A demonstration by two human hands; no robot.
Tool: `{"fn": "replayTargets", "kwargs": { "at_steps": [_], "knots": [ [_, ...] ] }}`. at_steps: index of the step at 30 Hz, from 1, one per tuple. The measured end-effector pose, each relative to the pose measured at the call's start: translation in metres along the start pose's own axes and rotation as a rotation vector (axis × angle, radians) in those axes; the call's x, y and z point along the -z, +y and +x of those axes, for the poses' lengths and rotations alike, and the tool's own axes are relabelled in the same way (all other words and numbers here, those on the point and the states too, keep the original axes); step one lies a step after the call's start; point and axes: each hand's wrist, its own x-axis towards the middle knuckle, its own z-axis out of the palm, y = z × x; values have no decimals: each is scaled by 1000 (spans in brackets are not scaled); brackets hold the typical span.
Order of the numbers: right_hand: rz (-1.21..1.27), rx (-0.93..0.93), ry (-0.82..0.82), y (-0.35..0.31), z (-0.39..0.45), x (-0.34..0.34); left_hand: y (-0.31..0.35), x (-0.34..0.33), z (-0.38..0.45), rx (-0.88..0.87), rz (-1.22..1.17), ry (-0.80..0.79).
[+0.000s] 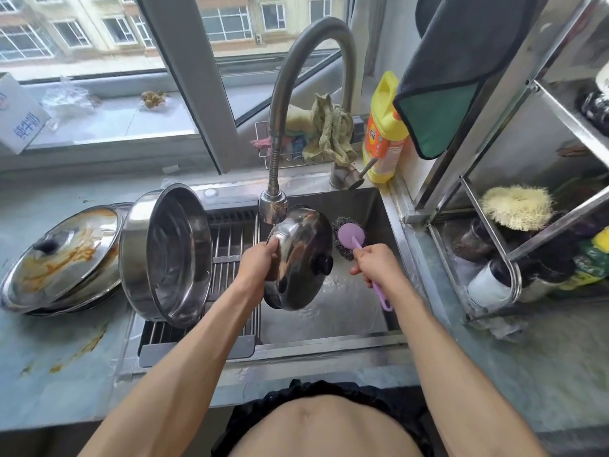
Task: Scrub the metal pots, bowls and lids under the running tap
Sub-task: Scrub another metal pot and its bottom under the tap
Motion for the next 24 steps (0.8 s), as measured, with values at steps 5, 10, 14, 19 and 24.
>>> {"fn": "replayTargets", "kwargs": {
  "at_steps": [5, 10, 14, 19, 24],
  "knots": [
    [-409, 97, 4, -8, 17, 7, -7, -6, 7, -10, -77, 11],
    [-602, 67, -51, -37, 49, 9, 14, -17, 11, 49, -86, 52],
    [-470, 16, -10, -68, 73, 3, 19, -22, 18, 126, -191, 106],
    [-319, 43, 50, -86, 101, -1, 17, -27, 31, 150, -281, 103],
    [-302, 112, 72, -98, 117, 4, 14, -32, 36, 175, -298, 136]
  ]
}}
